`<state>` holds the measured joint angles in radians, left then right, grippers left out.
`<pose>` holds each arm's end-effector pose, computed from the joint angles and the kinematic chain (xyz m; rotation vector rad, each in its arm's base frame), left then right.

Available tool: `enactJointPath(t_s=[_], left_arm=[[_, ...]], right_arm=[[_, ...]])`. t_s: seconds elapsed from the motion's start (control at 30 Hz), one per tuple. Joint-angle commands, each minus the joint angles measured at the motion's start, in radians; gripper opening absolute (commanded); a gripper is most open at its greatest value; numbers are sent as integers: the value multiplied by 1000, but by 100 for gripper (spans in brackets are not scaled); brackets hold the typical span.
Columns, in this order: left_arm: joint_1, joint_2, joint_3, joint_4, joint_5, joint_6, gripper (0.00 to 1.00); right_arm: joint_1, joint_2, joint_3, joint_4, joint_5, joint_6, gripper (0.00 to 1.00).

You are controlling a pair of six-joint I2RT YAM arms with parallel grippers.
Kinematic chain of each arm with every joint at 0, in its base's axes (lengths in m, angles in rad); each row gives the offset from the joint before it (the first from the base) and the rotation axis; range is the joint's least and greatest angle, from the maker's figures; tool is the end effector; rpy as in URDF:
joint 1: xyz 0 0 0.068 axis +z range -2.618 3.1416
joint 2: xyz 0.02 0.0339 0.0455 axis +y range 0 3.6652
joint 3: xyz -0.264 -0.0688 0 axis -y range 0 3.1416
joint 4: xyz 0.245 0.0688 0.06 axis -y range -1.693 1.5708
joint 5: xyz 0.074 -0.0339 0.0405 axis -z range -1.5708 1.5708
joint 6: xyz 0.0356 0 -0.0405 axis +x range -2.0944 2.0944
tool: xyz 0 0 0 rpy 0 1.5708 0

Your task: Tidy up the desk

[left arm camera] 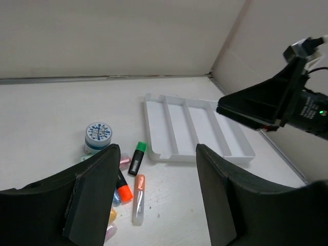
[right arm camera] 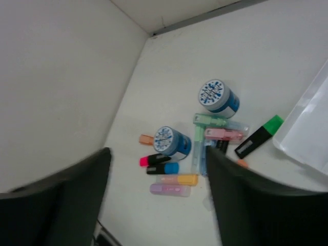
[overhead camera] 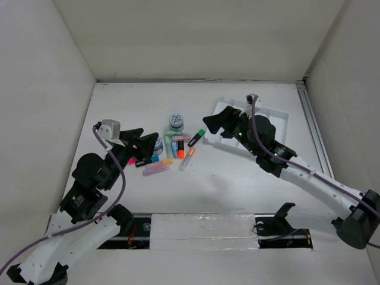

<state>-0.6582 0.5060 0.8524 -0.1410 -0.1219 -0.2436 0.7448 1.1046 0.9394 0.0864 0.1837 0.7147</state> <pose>0.0867 -0.0615 0.4034 0.1847 1.3870 -0.6711 0.1967 0.1725 0.3596 0.1214 1.7341 0.9482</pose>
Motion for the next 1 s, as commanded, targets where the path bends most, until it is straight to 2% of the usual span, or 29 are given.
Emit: enactJointPath(t_s=[0.0, 0.03, 0.07, 0.1, 0.17, 0.23, 0.27, 0.3, 0.53, 0.6, 0.63, 0.67, 0.7, 0.73, 0.77, 0.8, 0.83, 0.87, 0.9, 0.93, 0.97], left_arm=[[6, -43, -6, 46, 24, 17, 57], [6, -44, -7, 46, 25, 15, 57], [6, -44, -12, 47, 30, 17, 54], [6, -47, -22, 56, 27, 15, 52], [6, -44, -29, 60, 10, 7, 46], [6, -40, -35, 63, 1, 1, 34], [6, -35, -35, 63, -4, 0, 11], [6, -31, -32, 57, -31, -5, 0], [6, -46, -38, 40, -117, -36, 0], [6, -49, -42, 37, -133, -43, 17], [6, -47, -42, 35, -133, -43, 26], [6, -44, -39, 35, -127, -43, 39], [6, -47, -38, 29, -128, -43, 15], [6, -47, -38, 29, -128, -43, 15], [6, -49, -36, 26, -134, -45, 0], [6, -52, -39, 24, -134, -46, 1], [6, -53, -41, 24, -133, -48, 5], [6, -54, -41, 23, -127, -48, 19], [6, -52, -41, 26, -122, -48, 28], [6, -53, -42, 27, -121, -48, 33], [6, -54, -42, 27, -119, -48, 30]], right_arm=[[25, 35, 48, 39, 39, 20, 80], [25, 53, 58, 41, 36, 20, 42], [25, 66, 64, 42, 36, 19, 19], [25, 73, 70, 42, 45, 22, 1], [36, 98, 82, 56, 92, 23, 0], [47, 119, 102, 53, 99, 20, 0], [47, 147, 136, 44, 102, 19, 0], [59, 162, 153, 32, 105, 16, 0], [94, 302, 236, 16, 118, -9, 0], [94, 351, 292, -16, 128, -12, 10], [94, 409, 317, -31, 128, -20, 33], [106, 501, 391, -83, 140, -29, 63], [107, 527, 413, -120, 172, -32, 72], [107, 528, 414, -120, 172, -32, 78], [117, 576, 444, -126, 198, -40, 85], [117, 599, 458, -132, 209, -43, 88], [117, 624, 472, -142, 215, -46, 95], [117, 670, 501, -145, 230, -57, 98], [117, 698, 524, -154, 238, -64, 99], [117, 725, 547, -184, 240, -70, 99], [117, 753, 573, -201, 247, -80, 99]])
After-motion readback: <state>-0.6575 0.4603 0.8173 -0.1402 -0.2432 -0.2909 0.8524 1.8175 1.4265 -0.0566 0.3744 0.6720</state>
